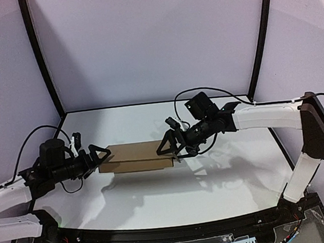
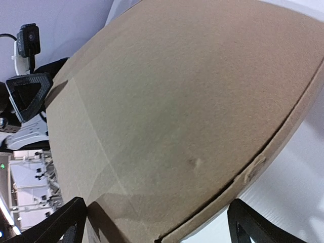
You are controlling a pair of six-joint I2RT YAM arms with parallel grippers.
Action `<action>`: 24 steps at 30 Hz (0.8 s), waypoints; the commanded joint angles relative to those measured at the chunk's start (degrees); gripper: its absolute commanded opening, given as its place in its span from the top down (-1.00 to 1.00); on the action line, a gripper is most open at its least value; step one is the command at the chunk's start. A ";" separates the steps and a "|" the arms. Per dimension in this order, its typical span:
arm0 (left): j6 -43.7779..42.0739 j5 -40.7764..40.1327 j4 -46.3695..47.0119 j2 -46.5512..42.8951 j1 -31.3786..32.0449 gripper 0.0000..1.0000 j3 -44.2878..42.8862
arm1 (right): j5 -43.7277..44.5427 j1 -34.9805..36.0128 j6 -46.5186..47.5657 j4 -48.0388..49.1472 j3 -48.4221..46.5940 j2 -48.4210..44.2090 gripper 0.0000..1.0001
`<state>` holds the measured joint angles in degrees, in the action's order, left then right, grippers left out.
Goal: Fold the paper box
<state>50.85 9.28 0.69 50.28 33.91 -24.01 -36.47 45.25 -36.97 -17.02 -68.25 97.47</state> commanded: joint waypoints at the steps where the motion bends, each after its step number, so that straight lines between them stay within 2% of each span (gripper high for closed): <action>1: 2.38 5.93 -0.08 -3.30 0.81 -0.97 -3.15 | -8.85 1.15 -0.68 -1.15 -5.45 -1.11 -0.97; 5: 3.36 6.14 0.30 -3.25 0.81 -0.97 -3.62 | -9.92 0.72 -0.65 -3.40 -8.56 -0.07 -0.97; 11: 0.97 4.46 -4.66 -0.11 0.81 -0.97 -11.92 | -10.75 -1.20 2.15 -12.11 -19.43 5.22 -0.97; 15: 2.54 2.82 -9.38 6.26 0.81 -0.97 -19.11 | -14.56 -3.99 -3.64 -10.23 -21.16 7.91 -0.97; 21: 5.41 0.66 -12.17 14.37 0.78 -0.97 -24.60 | -19.55 -6.97 -12.89 -7.27 -21.45 10.86 -0.97; 24: 6.65 -1.22 -19.36 19.05 0.75 -0.98 -32.15 | -21.28 -8.65 -17.07 -7.46 -22.92 12.11 -0.97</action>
<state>54.52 3.40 -16.64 66.00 33.26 -48.73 -50.39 36.51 -47.79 -32.36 -87.46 108.01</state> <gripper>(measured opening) 0.988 0.985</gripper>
